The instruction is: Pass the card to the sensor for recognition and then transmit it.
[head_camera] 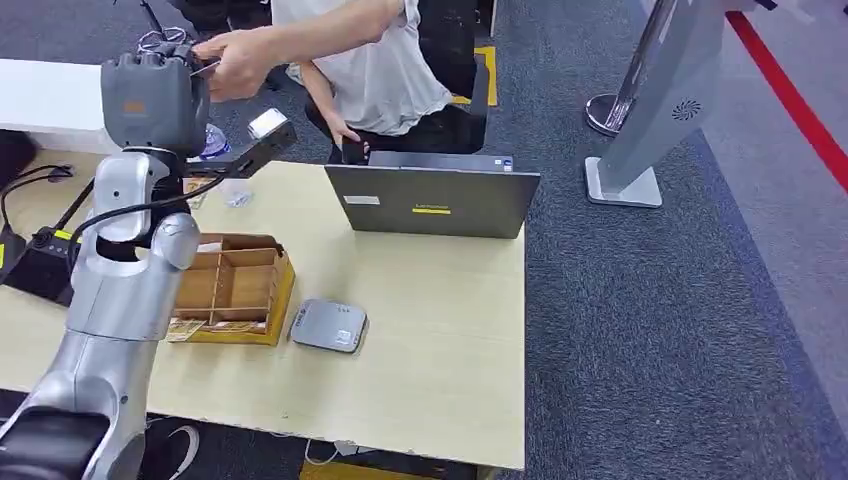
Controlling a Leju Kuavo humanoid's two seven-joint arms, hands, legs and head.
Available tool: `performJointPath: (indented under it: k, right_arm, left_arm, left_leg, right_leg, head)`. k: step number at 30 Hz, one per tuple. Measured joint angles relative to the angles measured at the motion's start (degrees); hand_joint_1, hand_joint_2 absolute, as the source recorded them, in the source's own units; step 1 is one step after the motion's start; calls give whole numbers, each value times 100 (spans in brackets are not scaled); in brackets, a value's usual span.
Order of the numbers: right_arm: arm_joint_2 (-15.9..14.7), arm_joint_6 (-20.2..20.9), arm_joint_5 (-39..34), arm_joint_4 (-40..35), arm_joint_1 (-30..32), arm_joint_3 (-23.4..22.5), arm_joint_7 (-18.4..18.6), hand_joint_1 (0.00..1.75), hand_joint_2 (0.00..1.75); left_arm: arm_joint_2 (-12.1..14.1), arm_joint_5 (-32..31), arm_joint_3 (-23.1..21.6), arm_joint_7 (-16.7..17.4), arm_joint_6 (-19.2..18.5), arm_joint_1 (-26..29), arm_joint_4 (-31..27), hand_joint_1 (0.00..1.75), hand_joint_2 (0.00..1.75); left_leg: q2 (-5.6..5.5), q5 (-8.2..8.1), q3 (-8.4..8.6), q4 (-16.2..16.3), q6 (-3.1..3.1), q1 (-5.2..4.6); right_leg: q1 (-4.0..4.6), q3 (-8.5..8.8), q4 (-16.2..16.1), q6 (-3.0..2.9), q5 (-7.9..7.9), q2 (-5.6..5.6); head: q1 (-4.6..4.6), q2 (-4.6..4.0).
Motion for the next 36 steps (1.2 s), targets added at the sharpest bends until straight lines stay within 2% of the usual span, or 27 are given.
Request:
performJointPath:
  k: [8, 15, 18, 21, 26, 29, 33, 36]
  right_arm:
    - [0, -7, -28, 0, 2, 0, -9, 0, 0]
    - [2, -123, -190, 0, 16, -11, -109, 0, 0]
    - [11, -216, -306, 0, 37, -72, -173, 0, 0]
    - [13, -251, -424, 0, 51, -162, -184, 0, 0]
    - [13, -313, -612, 0, 58, -310, -216, 0, 0]
    - [9, -247, -660, 0, 63, -391, -251, 0, 0]
    - [-2, -181, -713, -2, 66, -446, -267, 0, 0]
    - [-9, -179, -686, -2, 65, -474, -258, 0, 0]
  left_arm:
    - [-2, 94, 0, -9, -79, 135, -64, 0, 175]
    - [7, 105, -31, -107, -61, 620, -704, 0, 175]
    - [94, 75, -142, -233, 17, 1175, -1332, 0, 175]
    - [251, -120, -295, -354, 170, 1977, -2014, 0, 175]
    - [540, -682, -501, -418, 753, 3595, -2938, 0, 175]
    - [640, -826, -540, -411, 1007, 4462, -3261, 0, 175]
    - [739, -791, -540, -107, 977, 5317, -3416, 0, 175]
    - [787, -555, -525, 160, 719, 5672, -3414, 0, 175]
  left_leg:
    - [1, 0, -2, 0, 0, 0]
    - [2, -1, -5, -1, 0, 0]
    - [5, -6, -6, -2, 2, -1]
    - [11, -12, -7, -4, 5, -1]
    - [19, -26, -6, -6, -1, -1]
    - [17, -32, -10, -6, 6, -1]
    - [15, -37, -9, -6, 8, -1]
    - [13, -36, -9, -6, 8, 0]
  right_leg:
    - [0, -3, 0, 0, 0, 0]
    - [0, -4, 0, 0, -1, 1]
    - [-1, -5, -1, 3, -5, 4]
    - [-1, -8, -2, 5, -8, 9]
    - [-1, -14, -4, 8, -21, 20]
    - [-1, -13, -4, 8, -29, 15]
    - [-1, -13, -5, 5, -34, 12]
    - [-1, -12, -5, 5, -34, 9]
  head:
    - [0, 0]
    - [2, 0]
    - [0, 0]
    - [2, 0]
    - [0, 0]
    - [2, 0]
    - [4, 0]
    - [2, 0]
